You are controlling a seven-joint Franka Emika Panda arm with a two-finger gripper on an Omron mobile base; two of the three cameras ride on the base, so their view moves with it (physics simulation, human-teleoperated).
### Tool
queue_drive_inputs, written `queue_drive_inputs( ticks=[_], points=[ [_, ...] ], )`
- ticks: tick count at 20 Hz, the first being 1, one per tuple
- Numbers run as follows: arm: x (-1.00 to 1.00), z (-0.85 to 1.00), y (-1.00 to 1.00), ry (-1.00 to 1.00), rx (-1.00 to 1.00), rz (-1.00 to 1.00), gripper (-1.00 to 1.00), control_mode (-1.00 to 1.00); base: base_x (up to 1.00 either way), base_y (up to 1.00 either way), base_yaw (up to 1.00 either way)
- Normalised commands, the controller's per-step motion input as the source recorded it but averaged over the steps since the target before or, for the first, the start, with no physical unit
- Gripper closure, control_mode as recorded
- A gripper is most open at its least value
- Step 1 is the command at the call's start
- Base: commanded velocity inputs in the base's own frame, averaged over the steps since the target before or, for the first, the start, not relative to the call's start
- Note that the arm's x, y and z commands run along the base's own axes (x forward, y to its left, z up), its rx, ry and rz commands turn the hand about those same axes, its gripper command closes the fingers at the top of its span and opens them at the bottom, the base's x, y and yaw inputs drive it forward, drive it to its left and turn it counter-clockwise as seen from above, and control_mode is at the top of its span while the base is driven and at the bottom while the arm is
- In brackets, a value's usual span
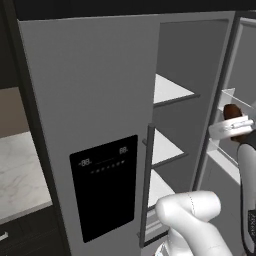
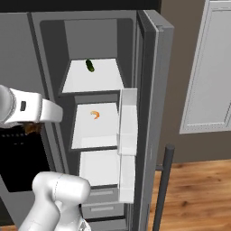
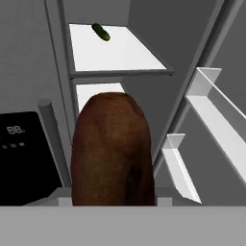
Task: Transport the chicken drumstick and sweet potato to the fridge. Place the chicken drumstick on the rack containing meat and place the sweet potato on the rack containing the vegetable, ensuring meats and vegetables are on different racks.
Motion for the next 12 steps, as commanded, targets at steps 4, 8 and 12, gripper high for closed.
queue_drive_inputs(
  ticks=[4,8,12],
  points=[
    [0.01,0.38,0.00,-0.14,0.00,0.00,1.00,-1.00,0.00,0.00,0.00],
    [0.05,0.19,0.00,-0.12,0.00,0.00,1.00,-1.00,0.00,0.00,0.00],
    [0.34,0.00,0.00,-0.17,0.02,0.05,1.00,-1.00,0.00,0.00,0.00]
  ],
)
